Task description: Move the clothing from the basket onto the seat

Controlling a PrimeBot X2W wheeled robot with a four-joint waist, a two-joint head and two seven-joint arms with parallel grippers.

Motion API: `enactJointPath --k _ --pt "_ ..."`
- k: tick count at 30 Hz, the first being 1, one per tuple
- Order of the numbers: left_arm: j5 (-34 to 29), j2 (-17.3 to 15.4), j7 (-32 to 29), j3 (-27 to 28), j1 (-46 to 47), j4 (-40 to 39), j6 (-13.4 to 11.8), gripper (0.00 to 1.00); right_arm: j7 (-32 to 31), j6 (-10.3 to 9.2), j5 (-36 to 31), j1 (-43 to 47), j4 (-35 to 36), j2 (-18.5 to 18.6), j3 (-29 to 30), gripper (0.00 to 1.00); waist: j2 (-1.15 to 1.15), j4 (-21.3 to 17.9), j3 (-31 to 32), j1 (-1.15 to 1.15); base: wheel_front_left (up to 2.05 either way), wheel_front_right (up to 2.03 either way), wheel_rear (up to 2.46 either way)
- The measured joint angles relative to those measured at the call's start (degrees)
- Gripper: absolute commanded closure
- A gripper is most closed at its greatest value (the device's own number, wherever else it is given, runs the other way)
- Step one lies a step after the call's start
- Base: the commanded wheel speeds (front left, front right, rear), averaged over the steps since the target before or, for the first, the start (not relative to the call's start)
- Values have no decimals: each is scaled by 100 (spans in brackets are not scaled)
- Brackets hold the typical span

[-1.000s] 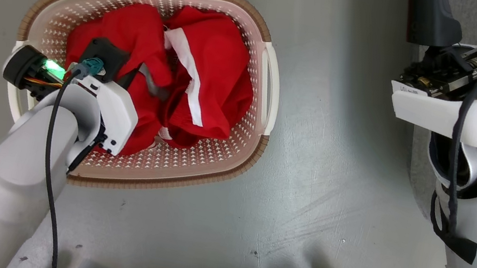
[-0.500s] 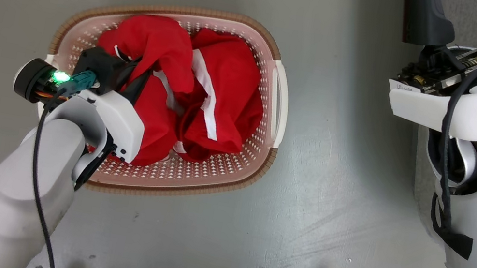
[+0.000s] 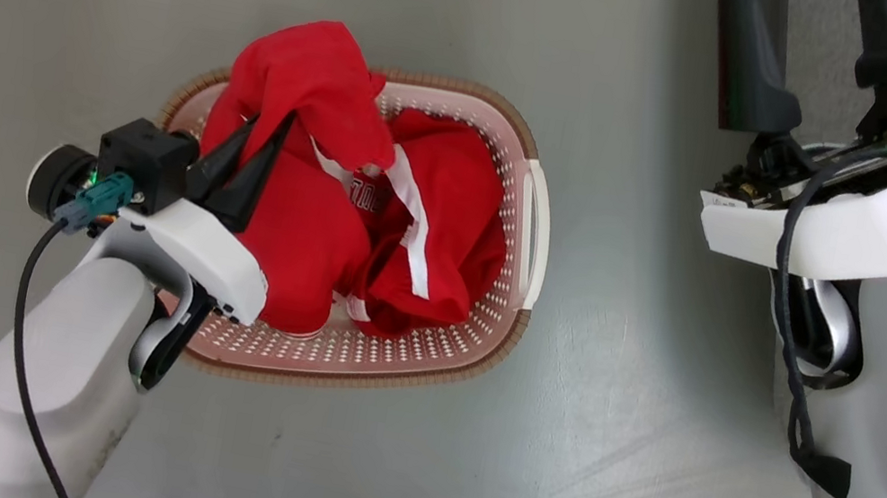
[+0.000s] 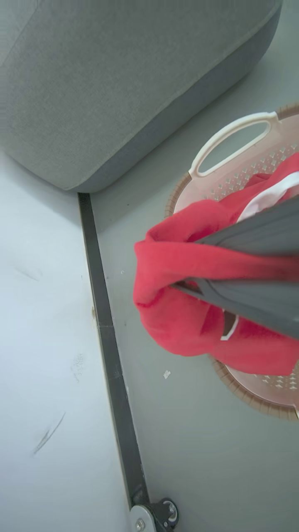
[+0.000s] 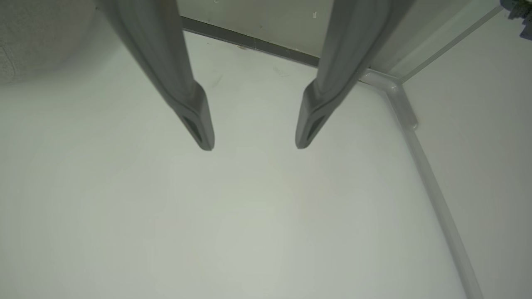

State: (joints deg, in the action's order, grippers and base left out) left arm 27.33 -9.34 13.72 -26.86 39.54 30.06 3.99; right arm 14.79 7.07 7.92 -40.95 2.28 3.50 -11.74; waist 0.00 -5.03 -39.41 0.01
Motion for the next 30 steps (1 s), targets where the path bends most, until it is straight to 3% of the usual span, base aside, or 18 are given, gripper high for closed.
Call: enactJointPath --k 30 --pt "652 119 57 947 -807 -1503 144 100 0 0 -89 1347 -489 -7 318 0 0 377 1647 0 0 0 0"
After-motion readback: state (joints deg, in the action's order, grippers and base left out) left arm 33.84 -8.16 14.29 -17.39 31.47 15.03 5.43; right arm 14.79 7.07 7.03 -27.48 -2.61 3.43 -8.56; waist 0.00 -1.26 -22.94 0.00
